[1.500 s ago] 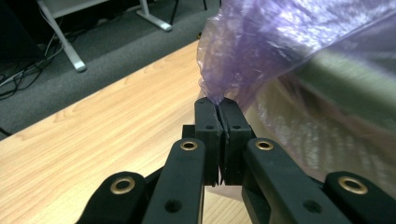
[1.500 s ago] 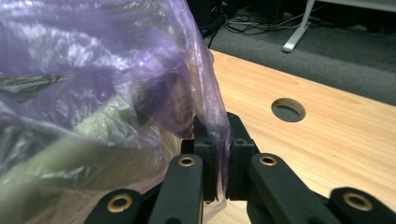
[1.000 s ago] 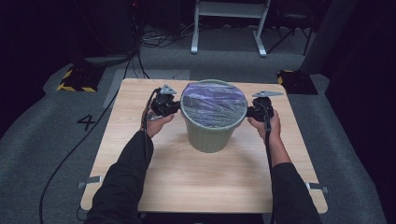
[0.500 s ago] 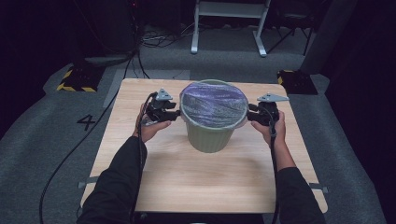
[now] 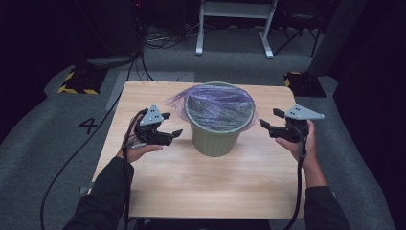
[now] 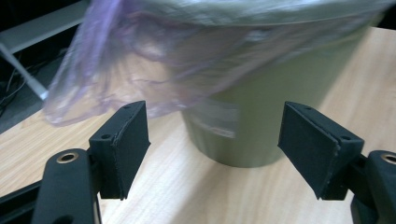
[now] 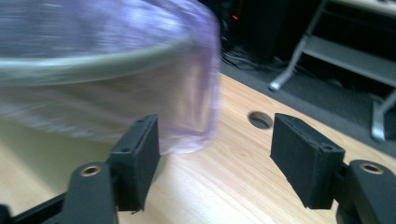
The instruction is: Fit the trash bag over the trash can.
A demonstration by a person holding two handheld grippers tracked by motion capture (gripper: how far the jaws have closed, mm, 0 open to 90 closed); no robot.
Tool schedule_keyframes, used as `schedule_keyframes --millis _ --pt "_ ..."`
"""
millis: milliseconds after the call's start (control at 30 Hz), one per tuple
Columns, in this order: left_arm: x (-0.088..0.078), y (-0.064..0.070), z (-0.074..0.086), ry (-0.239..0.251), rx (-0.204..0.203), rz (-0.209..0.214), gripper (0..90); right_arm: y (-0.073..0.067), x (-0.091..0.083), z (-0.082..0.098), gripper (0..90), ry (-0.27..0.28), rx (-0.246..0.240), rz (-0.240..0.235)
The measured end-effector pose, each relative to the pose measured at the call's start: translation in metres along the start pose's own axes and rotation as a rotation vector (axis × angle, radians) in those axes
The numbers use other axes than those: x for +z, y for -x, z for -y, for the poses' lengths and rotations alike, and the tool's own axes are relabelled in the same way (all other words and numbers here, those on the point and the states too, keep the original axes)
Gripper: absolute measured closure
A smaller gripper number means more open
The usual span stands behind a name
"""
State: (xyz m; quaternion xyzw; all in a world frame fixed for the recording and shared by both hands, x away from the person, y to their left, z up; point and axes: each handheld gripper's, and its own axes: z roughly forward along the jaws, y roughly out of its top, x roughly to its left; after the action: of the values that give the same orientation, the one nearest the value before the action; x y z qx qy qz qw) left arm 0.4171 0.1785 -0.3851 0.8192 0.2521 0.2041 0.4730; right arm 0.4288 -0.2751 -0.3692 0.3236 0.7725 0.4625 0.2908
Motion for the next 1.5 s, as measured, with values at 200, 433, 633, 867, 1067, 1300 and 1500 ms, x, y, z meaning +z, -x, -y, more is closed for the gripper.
schedule_keyframes --millis 200,433,633,867,1067,1300,1500 --pt "-0.005 0.023 -0.012 0.012 0.1 -0.018 25.8 -0.028 -0.008 -0.003 28.4 0.007 -0.143 -0.066" --pt "0.007 0.019 -0.022 -0.017 0.122 -0.008 44.9 -0.052 0.003 -0.004 36.0 -0.01 -0.265 -0.091" --pt "0.016 0.017 -0.024 -0.04 0.143 -0.032 86.8 -0.06 0.011 -0.003 73.9 -0.01 -0.319 -0.05" --pt "0.026 0.017 -0.018 -0.065 0.131 -0.024 90.0 -0.062 0.015 0.004 88.5 -0.033 -0.317 -0.094" --pt "0.034 0.021 -0.008 -0.086 0.134 -0.022 90.0 -0.062 0.019 0.014 90.0 -0.068 -0.298 -0.115" --pt "0.033 0.025 0.003 -0.085 0.134 0.01 90.0 -0.063 0.019 0.021 90.0 -0.072 -0.29 -0.131" --pt "0.03 0.026 0.012 -0.064 0.091 0.002 71.3 -0.061 0.019 0.026 88.0 -0.07 -0.271 -0.123"
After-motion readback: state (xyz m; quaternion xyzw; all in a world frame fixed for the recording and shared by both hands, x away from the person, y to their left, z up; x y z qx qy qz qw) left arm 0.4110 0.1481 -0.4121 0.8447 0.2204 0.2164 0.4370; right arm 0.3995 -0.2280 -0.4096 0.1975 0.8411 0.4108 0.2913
